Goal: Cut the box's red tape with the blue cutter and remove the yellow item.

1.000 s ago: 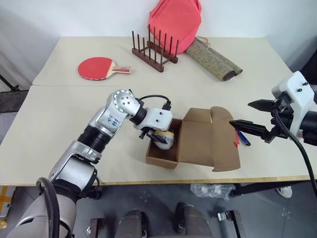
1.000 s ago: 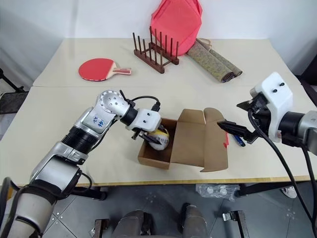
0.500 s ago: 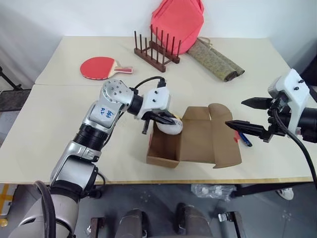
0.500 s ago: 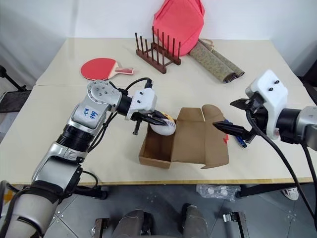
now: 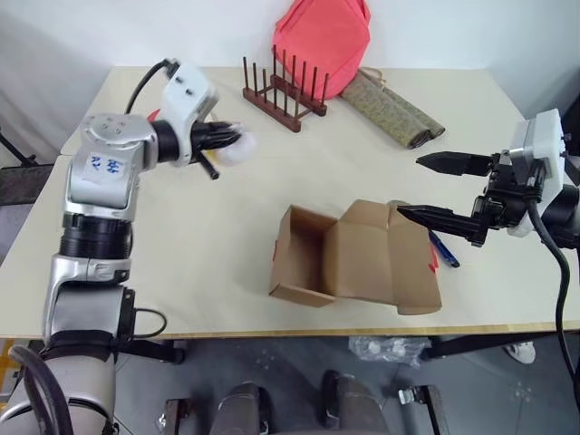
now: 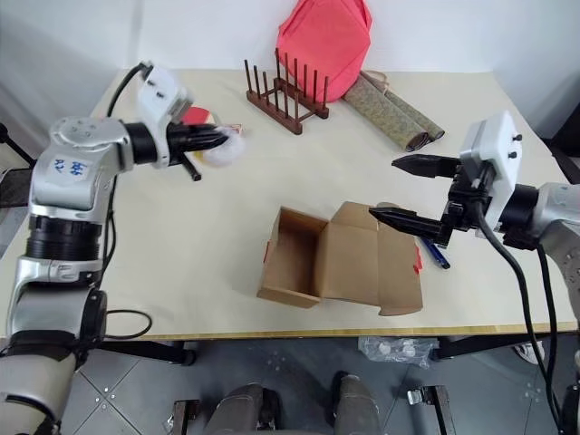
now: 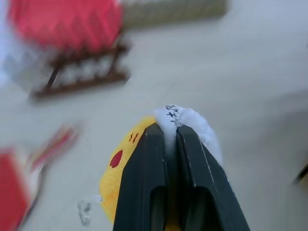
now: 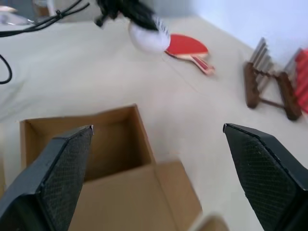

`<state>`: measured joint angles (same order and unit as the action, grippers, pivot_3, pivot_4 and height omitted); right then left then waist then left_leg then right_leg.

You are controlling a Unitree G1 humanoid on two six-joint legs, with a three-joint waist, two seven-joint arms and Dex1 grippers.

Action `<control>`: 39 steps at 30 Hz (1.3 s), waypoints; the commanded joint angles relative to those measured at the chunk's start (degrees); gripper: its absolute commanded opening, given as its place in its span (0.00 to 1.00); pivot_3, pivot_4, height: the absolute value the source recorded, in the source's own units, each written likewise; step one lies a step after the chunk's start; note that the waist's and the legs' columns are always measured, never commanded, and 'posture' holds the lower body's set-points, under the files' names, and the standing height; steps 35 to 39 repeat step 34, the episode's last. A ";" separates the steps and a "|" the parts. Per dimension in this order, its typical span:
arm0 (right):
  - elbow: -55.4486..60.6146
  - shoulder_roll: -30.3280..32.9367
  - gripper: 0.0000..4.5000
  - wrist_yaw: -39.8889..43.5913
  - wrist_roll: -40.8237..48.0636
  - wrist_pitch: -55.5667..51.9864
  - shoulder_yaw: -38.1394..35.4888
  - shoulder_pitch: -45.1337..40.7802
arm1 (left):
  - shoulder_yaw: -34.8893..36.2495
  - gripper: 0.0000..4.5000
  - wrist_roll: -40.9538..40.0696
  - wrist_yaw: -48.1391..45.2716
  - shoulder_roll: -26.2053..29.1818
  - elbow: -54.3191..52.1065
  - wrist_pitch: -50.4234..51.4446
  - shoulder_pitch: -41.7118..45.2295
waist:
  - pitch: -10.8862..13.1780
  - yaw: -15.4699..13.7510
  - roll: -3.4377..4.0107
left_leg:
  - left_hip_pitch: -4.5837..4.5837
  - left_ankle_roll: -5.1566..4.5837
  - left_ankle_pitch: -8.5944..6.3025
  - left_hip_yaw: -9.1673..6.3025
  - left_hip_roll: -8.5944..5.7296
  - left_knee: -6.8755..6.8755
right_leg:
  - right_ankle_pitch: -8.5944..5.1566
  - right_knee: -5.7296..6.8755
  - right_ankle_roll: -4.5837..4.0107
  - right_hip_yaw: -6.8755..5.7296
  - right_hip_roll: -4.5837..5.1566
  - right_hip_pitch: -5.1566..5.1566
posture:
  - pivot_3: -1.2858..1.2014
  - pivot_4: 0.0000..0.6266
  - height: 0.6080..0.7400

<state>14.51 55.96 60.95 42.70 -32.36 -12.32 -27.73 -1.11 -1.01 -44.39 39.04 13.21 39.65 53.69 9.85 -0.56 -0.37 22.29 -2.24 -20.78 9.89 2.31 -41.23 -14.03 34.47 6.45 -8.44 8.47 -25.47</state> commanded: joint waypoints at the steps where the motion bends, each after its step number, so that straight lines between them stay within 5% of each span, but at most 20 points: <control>1: -4.86 -0.67 1.00 4.09 -4.40 5.16 2.97 -3.63 | 3.66 0.07 1.03 4.65 2.66 -6.67 7.09 -4.78 | 0.01 0.52 -0.02 | 0.01 0.01 0.01 0.02 0.00 0.00 | 0.00 0.02 0.00 0.00 0.00 0.00 | 0.52 0.24 1.00; 6: -10.50 -3.90 1.00 5.42 -7.75 7.31 6.12 -9.13 | 8.74 0.42 -3.15 4.46 5.60 -17.25 15.43 -13.76 | 0.07 0.69 -0.11 | 0.01 0.03 0.01 0.02 0.07 -0.02 | 0.00 0.06 0.00 0.00 0.00 -0.02 | 0.52 0.24 1.00; 14: -14.81 -5.31 1.00 7.64 -10.34 8.55 6.66 -11.83 | 17.31 0.96 -14.35 -0.54 8.20 -29.18 18.09 -16.11 | 0.07 0.71 -0.11 | -0.03 0.09 0.01 0.02 0.10 -0.03 | -0.01 0.15 0.00 0.01 0.00 -0.02 | 0.52 0.24 1.00; 22: -28.60 -1.84 1.00 13.85 -14.07 16.89 2.93 -7.06 | 28.93 0.99 -26.81 -9.71 -0.96 -35.73 -2.14 -35.60 | 0.06 0.76 -0.09 | -0.27 0.13 0.00 0.07 0.12 0.10 | -0.01 0.14 -0.02 0.25 -0.05 -0.01 | 0.52 0.24 1.00; 29: -43.28 1.35 1.00 19.48 -22.96 29.67 5.38 -1.23 | 25.97 0.99 -24.73 -13.98 -0.74 -33.84 -13.47 -53.34 | 0.06 0.93 -0.07 | -0.53 0.12 -0.01 0.25 0.09 0.16 | -0.02 0.20 -0.02 0.60 -0.04 0.01 | 0.52 0.24 1.00; 39: -44.38 -2.37 1.00 16.09 -21.03 34.12 0.03 1.74 | 23.41 0.99 -25.60 -14.70 -1.86 -33.36 -18.46 -57.70 | 0.07 0.97 -0.05 | -0.83 0.14 -0.01 0.44 0.38 0.16 | -0.04 0.41 -0.09 0.88 -0.02 0.05 | 0.52 0.24 1.00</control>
